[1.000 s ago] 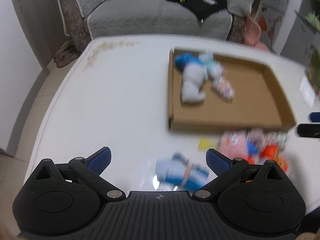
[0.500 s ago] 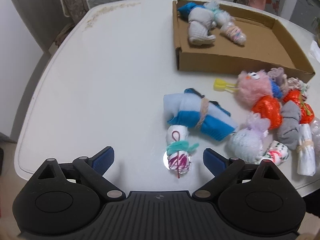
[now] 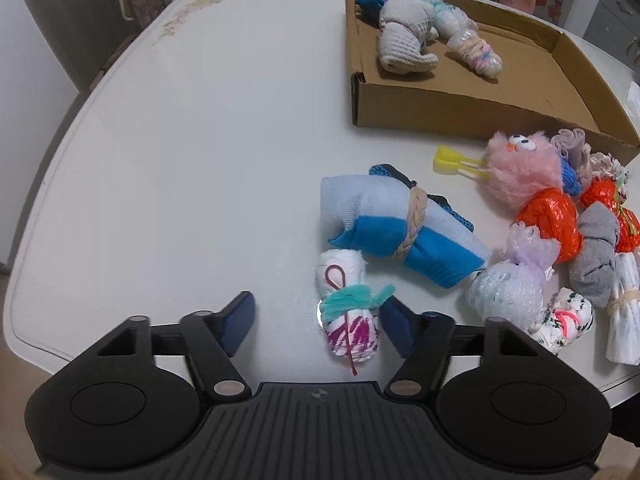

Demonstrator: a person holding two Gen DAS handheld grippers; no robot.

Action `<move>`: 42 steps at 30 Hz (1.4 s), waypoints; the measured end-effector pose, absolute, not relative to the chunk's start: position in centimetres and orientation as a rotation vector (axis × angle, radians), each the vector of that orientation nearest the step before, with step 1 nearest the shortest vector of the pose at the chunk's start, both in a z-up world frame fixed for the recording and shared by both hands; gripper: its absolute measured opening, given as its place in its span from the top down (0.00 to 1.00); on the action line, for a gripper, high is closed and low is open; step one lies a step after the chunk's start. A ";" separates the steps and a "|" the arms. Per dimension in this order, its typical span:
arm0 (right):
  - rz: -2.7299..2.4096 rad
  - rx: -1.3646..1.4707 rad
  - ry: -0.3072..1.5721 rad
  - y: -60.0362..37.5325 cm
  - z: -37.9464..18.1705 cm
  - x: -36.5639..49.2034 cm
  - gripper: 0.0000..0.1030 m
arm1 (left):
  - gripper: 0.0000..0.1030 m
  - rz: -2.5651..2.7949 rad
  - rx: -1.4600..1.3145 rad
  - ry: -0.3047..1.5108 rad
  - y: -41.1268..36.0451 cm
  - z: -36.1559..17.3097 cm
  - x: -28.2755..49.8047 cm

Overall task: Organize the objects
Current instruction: 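Grasp the pink-and-white sock roll with the left tool while the right grasps a clear bubble-wrap bundle, carry into tray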

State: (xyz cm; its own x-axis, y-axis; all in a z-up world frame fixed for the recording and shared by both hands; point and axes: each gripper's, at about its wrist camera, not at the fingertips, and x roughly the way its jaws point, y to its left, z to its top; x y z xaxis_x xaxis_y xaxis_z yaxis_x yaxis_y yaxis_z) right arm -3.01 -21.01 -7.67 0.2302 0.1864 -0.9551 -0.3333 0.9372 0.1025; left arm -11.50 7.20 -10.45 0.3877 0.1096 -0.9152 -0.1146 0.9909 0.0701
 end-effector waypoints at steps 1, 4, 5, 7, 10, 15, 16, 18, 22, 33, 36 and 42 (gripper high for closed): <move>0.360 -0.136 1.290 -21.0 -7.7 -3.1 0.68 | 0.32 0.139 -0.006 1.161 7.1 -10.4 -11.5; 0.360 -0.131 1.287 -21.4 -7.7 -3.3 0.70 | 0.46 0.125 -0.006 1.157 6.9 -10.3 -11.3; 0.356 -0.128 1.284 -21.5 -7.6 -3.4 0.71 | 0.55 0.123 -0.006 1.158 6.8 -10.2 -11.2; 0.356 -0.117 1.278 -21.9 -7.3 -3.7 0.72 | 0.66 0.124 -0.008 1.165 6.7 -10.1 -11.2; 0.358 -0.105 1.267 -22.4 -6.9 -4.1 0.72 | 0.68 0.129 -0.009 1.160 6.9 -9.8 -11.3; 0.358 -0.070 1.210 -23.8 -5.0 -4.9 0.72 | 0.68 0.175 -0.022 1.149 7.6 -8.1 -11.3; 0.358 -0.055 1.197 -24.1 -4.6 -5.0 0.72 | 0.68 0.189 -0.027 1.147 7.8 -7.7 -11.2; 0.352 -0.031 1.169 -24.5 -3.8 -4.8 0.72 | 0.68 0.217 -0.045 1.135 8.4 -6.7 -11.1; 0.351 0.008 1.115 -23.7 -1.7 -2.6 0.72 | 0.68 0.240 -0.050 1.041 9.1 -3.4 -10.8; 0.398 0.052 0.974 -22.2 1.9 2.0 0.72 | 0.66 0.063 -0.023 0.950 5.4 1.3 -4.2; 0.422 0.045 0.947 -21.1 2.9 3.8 0.72 | 0.66 0.026 0.014 0.929 4.3 1.6 -2.3; 0.478 0.018 0.926 -17.5 3.2 7.3 0.72 | 0.66 -0.035 0.052 0.908 3.6 0.0 1.0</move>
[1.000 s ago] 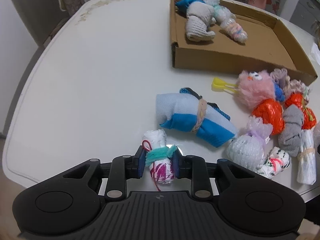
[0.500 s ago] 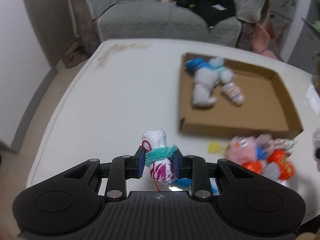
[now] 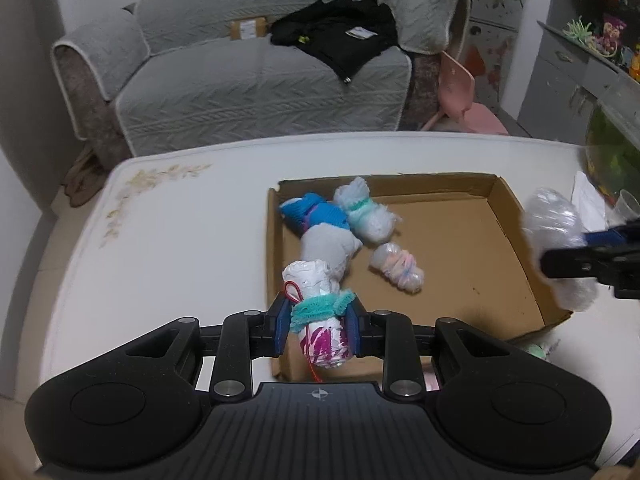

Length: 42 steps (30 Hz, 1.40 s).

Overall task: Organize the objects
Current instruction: 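Grasp the pink-and-white sock roll with the left tool while the right grasps a clear bubble-wrap bundle, carry into tray, then release both bundles in the tray and open both tools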

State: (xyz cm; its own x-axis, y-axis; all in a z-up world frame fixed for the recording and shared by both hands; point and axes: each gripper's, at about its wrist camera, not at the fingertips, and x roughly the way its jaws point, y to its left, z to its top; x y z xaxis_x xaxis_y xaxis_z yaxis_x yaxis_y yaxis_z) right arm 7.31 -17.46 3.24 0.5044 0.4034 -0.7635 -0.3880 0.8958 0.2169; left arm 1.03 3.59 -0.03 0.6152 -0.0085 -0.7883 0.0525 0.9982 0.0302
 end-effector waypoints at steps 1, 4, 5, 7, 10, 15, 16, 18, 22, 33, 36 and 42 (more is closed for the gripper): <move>0.490 0.014 0.931 -16.7 2.8 7.8 0.72 | 0.66 -0.047 0.042 0.912 3.6 -0.6 1.5; 0.525 0.002 0.952 -14.9 1.5 9.3 0.72 | 0.66 -0.070 0.042 0.935 3.4 -2.7 2.8; 0.534 0.002 0.961 -14.4 1.0 9.7 0.72 | 0.66 -0.076 0.047 0.940 3.3 -3.4 3.1; 0.554 0.008 0.983 -13.9 -0.2 10.4 0.72 | 0.66 -0.082 0.047 0.955 3.4 -4.8 3.5; 0.557 0.022 1.033 -13.3 -2.1 11.2 0.72 | 0.66 -0.088 0.054 0.979 3.5 -6.3 3.9; 0.552 -0.011 1.093 -11.4 -4.6 11.5 0.72 | 0.66 -0.068 0.066 1.003 3.8 -7.8 4.6; 0.550 -0.015 1.098 -11.3 -4.9 11.5 0.72 | 0.66 -0.066 0.066 1.005 4.0 -7.9 4.6; 0.539 -0.015 1.108 -11.3 -5.1 11.4 0.72 | 0.65 -0.063 0.068 1.011 4.1 -8.0 4.7; 0.534 -0.019 1.119 -10.8 -5.4 11.5 0.72 | 0.65 -0.061 0.082 1.024 4.2 -8.4 4.5; 0.523 -0.049 1.145 -10.2 -5.8 11.2 0.71 | 0.62 -0.063 0.104 1.041 3.7 -8.3 4.6; 0.522 -0.048 1.155 -10.1 -6.1 11.1 0.69 | 0.53 -0.028 0.101 1.048 4.1 -8.2 4.5; 0.524 -0.047 1.163 -10.0 -6.5 11.1 0.68 | 0.49 -0.035 0.101 1.042 4.0 -7.5 3.9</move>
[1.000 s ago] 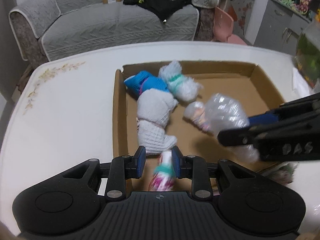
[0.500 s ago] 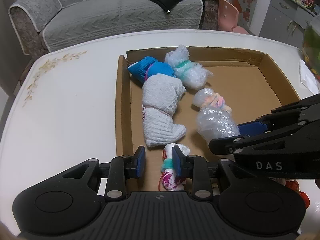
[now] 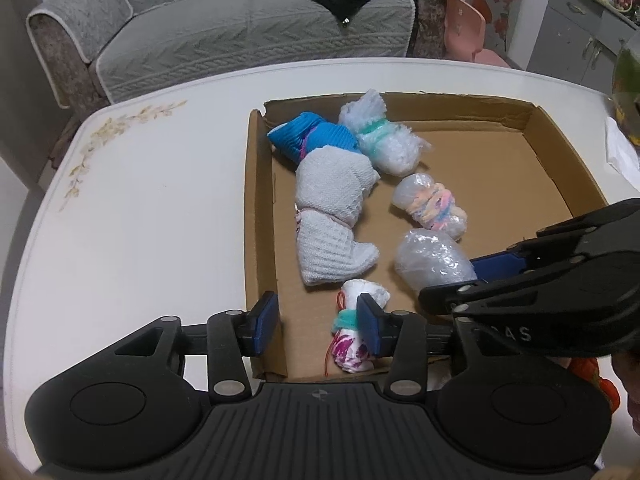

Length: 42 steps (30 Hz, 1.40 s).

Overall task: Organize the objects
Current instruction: 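Release both bundles in the tray and open both tools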

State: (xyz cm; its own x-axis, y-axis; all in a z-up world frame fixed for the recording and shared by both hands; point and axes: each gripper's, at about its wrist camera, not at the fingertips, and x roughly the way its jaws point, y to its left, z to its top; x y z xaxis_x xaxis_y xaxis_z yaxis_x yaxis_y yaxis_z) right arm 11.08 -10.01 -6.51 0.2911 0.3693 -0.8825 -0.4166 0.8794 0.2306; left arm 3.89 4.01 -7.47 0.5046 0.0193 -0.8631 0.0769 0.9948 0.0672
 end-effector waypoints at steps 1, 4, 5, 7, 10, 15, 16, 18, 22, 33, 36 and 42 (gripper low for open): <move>0.524 -0.044 1.164 -10.1 -6.5 11.1 0.68 | 0.47 -0.040 0.102 1.043 4.0 -7.4 3.8; 0.522 -0.046 1.168 -10.1 -6.4 11.2 0.66 | 0.47 -0.043 0.103 1.049 3.9 -7.5 3.8; 0.520 -0.049 1.169 -10.2 -6.5 11.3 0.66 | 0.45 -0.045 0.100 1.051 3.9 -7.4 3.8; 0.514 -0.052 1.166 -10.3 -6.4 11.3 0.65 | 0.43 -0.049 0.087 1.055 4.0 -7.4 3.8; 0.504 -0.047 1.167 -10.6 -6.3 11.6 0.59 | 0.40 -0.048 0.075 1.055 4.1 -7.3 3.8; 0.484 -0.052 1.161 -11.1 -6.0 11.8 0.51 | 0.32 -0.041 0.044 1.059 4.3 -7.1 4.0; 0.477 -0.050 1.158 -11.3 -6.0 11.8 0.50 | 0.28 -0.041 0.032 1.060 4.3 -7.0 4.0; 0.465 -0.042 1.153 -11.7 -5.8 12.0 0.45 | 0.24 -0.035 0.006 1.057 4.4 -6.8 4.0; 0.455 -0.037 1.143 -12.0 -5.6 12.1 0.40 | 0.11 -0.008 0.013 1.039 4.4 -6.2 3.9; 0.473 -0.018 1.102 -12.5 -4.1 11.8 0.30 | 0.02 -0.028 -0.031 1.022 4.5 -4.7 2.8; 0.482 0.000 1.067 -13.0 -2.9 11.3 0.28 | 0.00 -0.035 -0.026 1.003 4.4 -3.7 2.2; 0.504 0.004 1.042 -12.7 -2.0 10.7 0.27 | 0.00 -0.008 -0.028 1.014 4.5 -3.2 1.3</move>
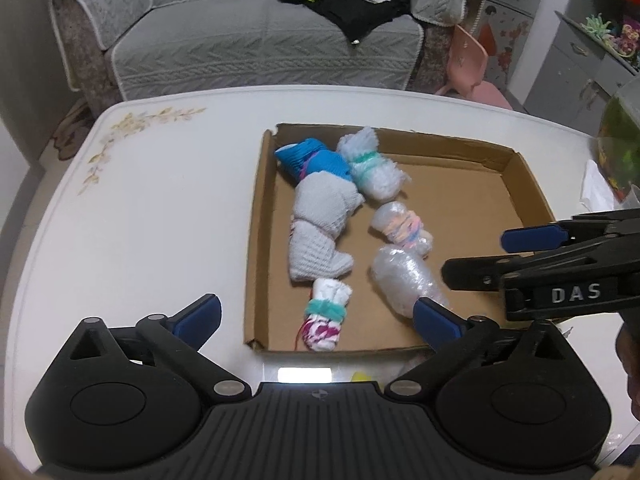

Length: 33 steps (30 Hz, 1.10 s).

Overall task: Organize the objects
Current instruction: 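Release both bundles in the tray and open both tools, then grasp the blue-and-white sock with the left tool while the right grasps the red packet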

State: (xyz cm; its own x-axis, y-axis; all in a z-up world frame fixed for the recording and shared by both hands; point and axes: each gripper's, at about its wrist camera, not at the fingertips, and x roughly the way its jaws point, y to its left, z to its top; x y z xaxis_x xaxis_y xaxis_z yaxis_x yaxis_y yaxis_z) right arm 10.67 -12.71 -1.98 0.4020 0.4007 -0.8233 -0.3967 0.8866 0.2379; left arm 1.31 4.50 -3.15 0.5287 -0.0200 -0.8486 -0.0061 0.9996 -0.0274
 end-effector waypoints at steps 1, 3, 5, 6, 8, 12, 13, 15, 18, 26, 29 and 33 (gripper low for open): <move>0.501 0.009 1.039 -12.7 -1.9 10.5 0.27 | 0.00 -0.002 -0.034 1.017 4.6 -3.1 1.1; 0.489 0.010 1.033 -13.0 -1.7 10.0 0.25 | 0.00 0.024 -0.048 1.025 5.0 -3.0 0.6; 0.476 0.004 1.024 -13.4 -1.4 9.1 0.24 | 0.00 0.047 -0.074 1.028 5.6 -3.0 -0.1; 0.472 0.003 1.021 -13.7 -1.2 8.5 0.22 | 0.00 0.062 -0.088 1.032 5.9 -3.0 -0.5; 0.475 -0.003 1.018 -14.4 -0.9 7.1 0.21 | 0.00 0.084 -0.110 1.040 6.4 -3.1 -1.4; 0.462 -0.020 1.015 -16.2 -0.5 4.7 0.20 | 0.00 0.152 -0.166 1.056 7.5 -3.7 -3.6; 0.456 -0.011 1.020 -16.8 -0.6 4.2 0.20 | 0.00 0.167 -0.183 1.059 7.7 -3.9 -4.2; 0.441 0.002 1.035 -17.9 -0.8 3.2 0.20 | 0.00 0.195 -0.222 1.071 7.9 -4.4 -5.7; 0.412 0.006 1.073 -19.3 -2.0 2.1 0.20 | 0.00 0.219 -0.281 1.091 8.1 -5.4 -7.6; 0.377 -0.051 1.167 -19.6 -5.1 1.6 0.30 | 0.00 0.231 -0.289 1.143 6.9 -8.1 -9.1; 0.378 -0.064 1.188 -19.4 -6.1 1.5 0.34 | 0.00 0.223 -0.259 1.147 6.5 -8.9 -8.5; 0.372 -0.071 1.226 -19.1 -7.3 1.8 0.46 | 0.00 0.212 -0.248 1.167 6.1 -10.0 -8.2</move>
State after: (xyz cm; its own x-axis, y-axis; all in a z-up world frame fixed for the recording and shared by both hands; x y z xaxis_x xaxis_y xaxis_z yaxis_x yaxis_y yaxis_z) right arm 1.83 -19.08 -7.31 0.2857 0.2403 -0.9277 -0.3163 0.9374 0.1455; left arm -8.17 6.13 -10.04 0.3782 0.0359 -0.9250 -0.2912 0.9531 -0.0820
